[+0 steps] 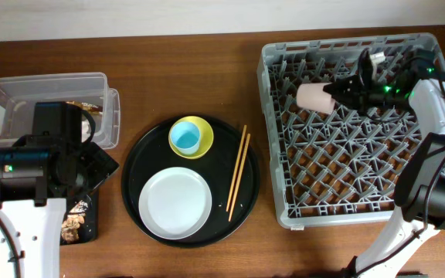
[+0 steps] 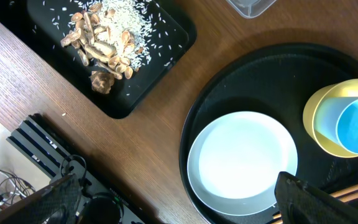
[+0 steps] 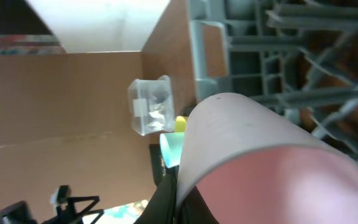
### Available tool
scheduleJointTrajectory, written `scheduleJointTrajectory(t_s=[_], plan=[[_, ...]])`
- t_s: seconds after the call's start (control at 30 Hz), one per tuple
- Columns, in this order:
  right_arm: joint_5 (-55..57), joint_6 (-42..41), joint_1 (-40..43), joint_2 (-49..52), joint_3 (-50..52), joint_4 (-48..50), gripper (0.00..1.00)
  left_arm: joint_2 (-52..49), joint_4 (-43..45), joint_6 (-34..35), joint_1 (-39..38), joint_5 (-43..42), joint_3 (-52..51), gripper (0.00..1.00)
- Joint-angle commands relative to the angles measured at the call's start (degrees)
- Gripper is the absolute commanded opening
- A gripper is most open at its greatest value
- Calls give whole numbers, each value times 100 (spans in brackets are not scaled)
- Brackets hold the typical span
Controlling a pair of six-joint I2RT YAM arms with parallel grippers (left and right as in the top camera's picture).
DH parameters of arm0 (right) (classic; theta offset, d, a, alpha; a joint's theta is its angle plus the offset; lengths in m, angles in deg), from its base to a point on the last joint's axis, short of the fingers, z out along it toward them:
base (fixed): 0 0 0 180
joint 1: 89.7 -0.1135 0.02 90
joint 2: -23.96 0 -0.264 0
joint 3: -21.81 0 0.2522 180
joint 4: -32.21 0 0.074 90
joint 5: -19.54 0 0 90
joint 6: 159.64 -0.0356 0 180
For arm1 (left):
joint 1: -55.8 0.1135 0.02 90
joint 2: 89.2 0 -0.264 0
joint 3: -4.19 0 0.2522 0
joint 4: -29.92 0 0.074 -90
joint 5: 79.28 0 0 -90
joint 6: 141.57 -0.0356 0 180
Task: Sort waste into correct bins and load items into the dishwasher rack
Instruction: 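Carry the pink cup into the dish rack and release it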
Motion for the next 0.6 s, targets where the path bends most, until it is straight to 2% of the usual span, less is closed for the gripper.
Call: scheduleJointTrajectory(t_s=[0.0, 0.13, 0.27, 0.33, 0.57], plan=[[501, 125, -4, 114, 122, 11, 4, 50, -7, -7, 20, 20, 37, 99], [555, 210, -4, 208, 131, -13, 5, 50, -7, -7, 20, 17, 37, 99], [1086, 208, 46, 201, 127, -162, 18, 50, -7, -7, 20, 20, 37, 99], [1591, 208, 157, 201, 85, -358, 19, 50, -7, -7, 20, 17, 37, 99], [2052, 210, 807, -297, 50, -896, 18, 50, -7, -7, 20, 17, 37, 99]])
